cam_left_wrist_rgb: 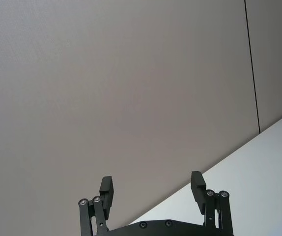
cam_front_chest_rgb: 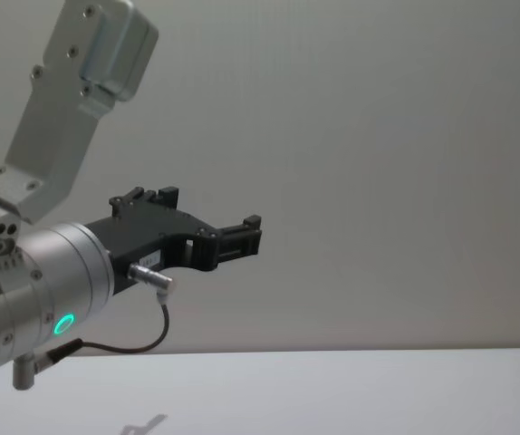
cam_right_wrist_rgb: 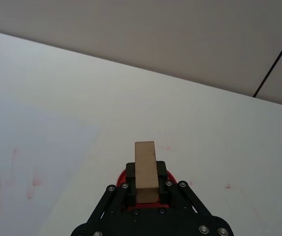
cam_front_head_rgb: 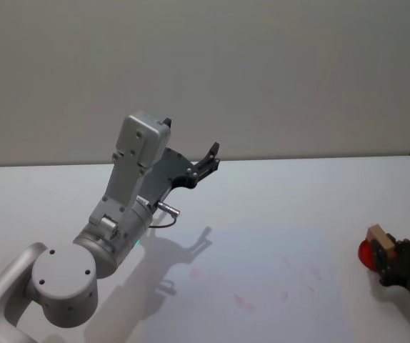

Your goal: Use the one hand to pick up the stamp and affix it onto the A4 paper.

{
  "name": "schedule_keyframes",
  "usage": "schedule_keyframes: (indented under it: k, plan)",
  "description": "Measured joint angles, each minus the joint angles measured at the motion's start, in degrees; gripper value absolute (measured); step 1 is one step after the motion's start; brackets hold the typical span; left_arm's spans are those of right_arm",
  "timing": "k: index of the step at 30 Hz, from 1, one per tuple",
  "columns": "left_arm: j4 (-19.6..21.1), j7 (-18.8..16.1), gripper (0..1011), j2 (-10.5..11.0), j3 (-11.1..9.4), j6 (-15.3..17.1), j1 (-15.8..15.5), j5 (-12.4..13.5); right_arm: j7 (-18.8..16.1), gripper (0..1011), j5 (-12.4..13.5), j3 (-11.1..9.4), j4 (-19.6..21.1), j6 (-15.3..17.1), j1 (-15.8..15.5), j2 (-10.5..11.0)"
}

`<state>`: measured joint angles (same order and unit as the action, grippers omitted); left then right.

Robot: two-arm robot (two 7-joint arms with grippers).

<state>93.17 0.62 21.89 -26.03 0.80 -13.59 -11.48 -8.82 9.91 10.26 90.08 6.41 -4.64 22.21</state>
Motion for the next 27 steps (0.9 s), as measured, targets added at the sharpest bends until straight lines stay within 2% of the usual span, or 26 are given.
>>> schedule_keyframes:
  k: [10, 16, 27]
  plan:
    - [0.0, 0.0, 1001, 0.0, 0.0, 0.0, 0.0, 0.0, -2.0, 220, 3.5, -0.1, 4.2, -0.1, -0.3, -0.3]
    - [0.0, 0.0, 1001, 0.0, 0.0, 0.0, 0.0, 0.0, -3.9, 220, 4.9, 0.5, 7.2, 0.1, -1.0, -0.7]
    - [0.0, 0.0, 1001, 0.0, 0.0, 0.0, 0.0, 0.0, -6.6, 220, 4.3, 2.9, 9.3, -0.5, -2.2, -2.4]
